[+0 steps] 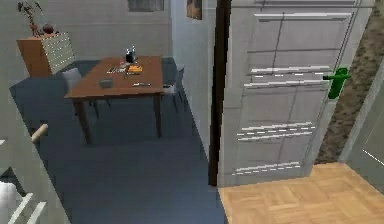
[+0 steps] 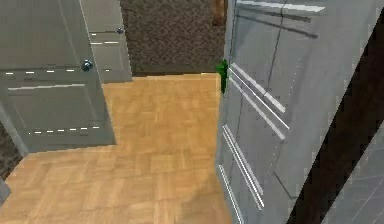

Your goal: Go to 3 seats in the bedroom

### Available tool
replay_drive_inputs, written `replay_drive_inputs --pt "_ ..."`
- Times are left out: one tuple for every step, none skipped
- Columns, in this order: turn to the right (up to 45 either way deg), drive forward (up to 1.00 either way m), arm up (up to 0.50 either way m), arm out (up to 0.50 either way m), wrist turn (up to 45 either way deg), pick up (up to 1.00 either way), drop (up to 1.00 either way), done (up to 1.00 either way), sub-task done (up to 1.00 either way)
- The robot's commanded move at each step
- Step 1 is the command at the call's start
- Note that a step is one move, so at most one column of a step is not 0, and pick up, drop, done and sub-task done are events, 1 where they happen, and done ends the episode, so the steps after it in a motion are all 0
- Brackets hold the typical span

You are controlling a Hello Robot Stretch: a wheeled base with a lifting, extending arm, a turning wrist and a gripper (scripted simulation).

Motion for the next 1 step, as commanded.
replay_drive_inputs --pt "-6.0 0.00 0.00 0.00 0.0 0.00 0.00 0.00 0.00"
